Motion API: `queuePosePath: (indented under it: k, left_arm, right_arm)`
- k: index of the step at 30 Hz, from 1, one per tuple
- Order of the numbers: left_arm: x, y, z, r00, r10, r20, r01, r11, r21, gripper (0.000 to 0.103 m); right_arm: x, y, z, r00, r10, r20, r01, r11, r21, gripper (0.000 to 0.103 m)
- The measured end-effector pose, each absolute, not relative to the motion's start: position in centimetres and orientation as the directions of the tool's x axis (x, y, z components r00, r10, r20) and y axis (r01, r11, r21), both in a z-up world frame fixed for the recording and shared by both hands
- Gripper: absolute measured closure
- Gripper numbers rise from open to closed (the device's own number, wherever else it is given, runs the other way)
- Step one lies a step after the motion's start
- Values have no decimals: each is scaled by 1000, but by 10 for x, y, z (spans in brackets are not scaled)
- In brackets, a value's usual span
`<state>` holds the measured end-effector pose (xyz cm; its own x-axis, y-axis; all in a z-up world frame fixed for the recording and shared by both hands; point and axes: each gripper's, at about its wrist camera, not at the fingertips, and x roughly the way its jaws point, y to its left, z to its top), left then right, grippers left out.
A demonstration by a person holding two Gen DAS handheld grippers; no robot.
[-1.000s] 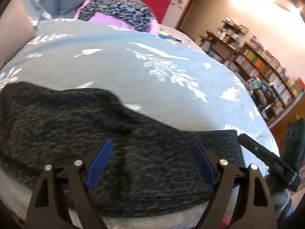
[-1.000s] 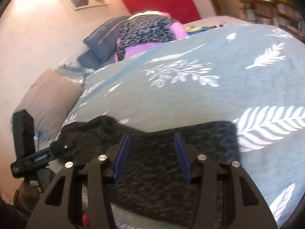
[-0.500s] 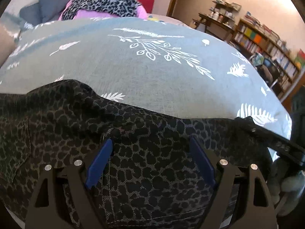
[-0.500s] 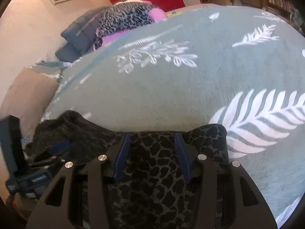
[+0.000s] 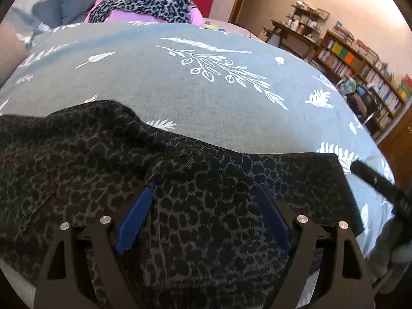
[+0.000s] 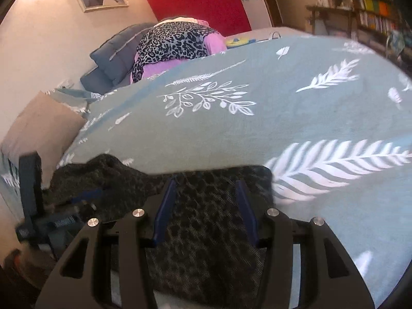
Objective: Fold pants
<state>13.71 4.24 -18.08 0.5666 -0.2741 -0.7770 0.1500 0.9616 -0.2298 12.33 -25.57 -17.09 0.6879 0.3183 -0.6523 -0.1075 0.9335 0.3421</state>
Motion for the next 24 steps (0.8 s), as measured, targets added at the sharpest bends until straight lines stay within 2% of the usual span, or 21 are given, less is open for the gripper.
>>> queuePosePath:
  k: [8,10,12,18,24]
  left_arm:
    - [117,45,-184,553,-240,-798,151,971,-187,20]
    - [120,47,-193,543,-237,-806,145,971,-188,20]
    - [121,47,-198,546,-230,-806,147,973,-178,19]
    - [116,51,-189,545,-251,-800,132,968,-214,18]
    - [99,101,-153,632,-214,-745,23,966,-257,18]
  right_arm:
    - [101,-251,-201,641,280,-715,-118,956,269,53]
    - [101,-249,-211,640,292,-711,-133,953,272,45]
    - [99,-246,-215,651,284,-704,-140,956,257,44]
    - [99,-246,-211,642,275,-715,-135,959,248,44]
    - [96,-236,-184,670,267,-693,-135,961,240,44]
